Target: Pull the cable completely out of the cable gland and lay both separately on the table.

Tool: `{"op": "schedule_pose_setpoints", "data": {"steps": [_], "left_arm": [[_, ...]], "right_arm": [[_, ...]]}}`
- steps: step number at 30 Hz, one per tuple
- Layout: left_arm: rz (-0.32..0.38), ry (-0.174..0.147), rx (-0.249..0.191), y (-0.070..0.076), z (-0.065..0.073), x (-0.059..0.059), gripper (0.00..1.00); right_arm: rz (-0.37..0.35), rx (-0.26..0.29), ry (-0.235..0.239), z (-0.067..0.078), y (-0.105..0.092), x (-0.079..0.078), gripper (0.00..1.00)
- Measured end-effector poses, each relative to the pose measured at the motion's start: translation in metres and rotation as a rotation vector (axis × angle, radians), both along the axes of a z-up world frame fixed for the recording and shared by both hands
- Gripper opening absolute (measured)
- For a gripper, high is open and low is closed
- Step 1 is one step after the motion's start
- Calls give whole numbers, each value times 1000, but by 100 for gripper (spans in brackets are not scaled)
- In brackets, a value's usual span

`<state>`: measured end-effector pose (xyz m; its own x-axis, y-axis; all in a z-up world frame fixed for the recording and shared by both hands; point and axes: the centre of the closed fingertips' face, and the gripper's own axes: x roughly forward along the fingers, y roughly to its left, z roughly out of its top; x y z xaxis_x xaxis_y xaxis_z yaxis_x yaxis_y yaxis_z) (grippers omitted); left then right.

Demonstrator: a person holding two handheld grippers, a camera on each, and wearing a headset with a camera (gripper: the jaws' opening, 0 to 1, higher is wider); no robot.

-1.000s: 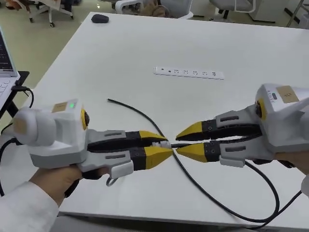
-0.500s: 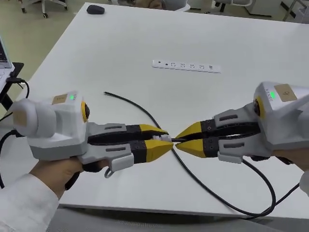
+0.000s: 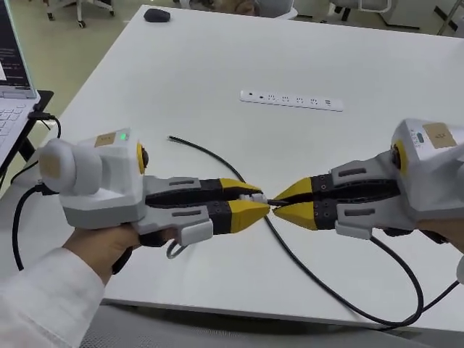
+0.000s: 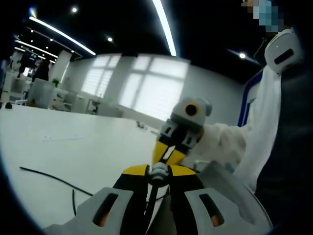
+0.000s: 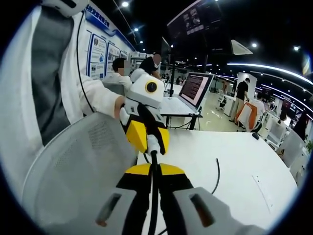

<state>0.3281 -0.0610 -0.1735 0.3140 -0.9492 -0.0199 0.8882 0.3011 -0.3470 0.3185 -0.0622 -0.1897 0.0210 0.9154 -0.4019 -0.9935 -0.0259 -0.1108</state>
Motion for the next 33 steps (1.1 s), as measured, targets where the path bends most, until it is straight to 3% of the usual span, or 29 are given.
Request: {"op": "schedule_pose_setpoints", "data": {"steps": [6,14,24,33], "left_arm": [[11,-3,-2,2,1,3,17],[34,-10,-3,7,4,6,17],[53,-11,-20,12,9,10,17],[46,-12,-35,12,11,10,17]], "right_arm": [[-15,6,-3,-2,-5,4,3],[-46,-27,11,-8,-18,11,3],[-100,-96,28,-31,-32,23,3],[-158,-118,47,-47,-48,32,3]]}}
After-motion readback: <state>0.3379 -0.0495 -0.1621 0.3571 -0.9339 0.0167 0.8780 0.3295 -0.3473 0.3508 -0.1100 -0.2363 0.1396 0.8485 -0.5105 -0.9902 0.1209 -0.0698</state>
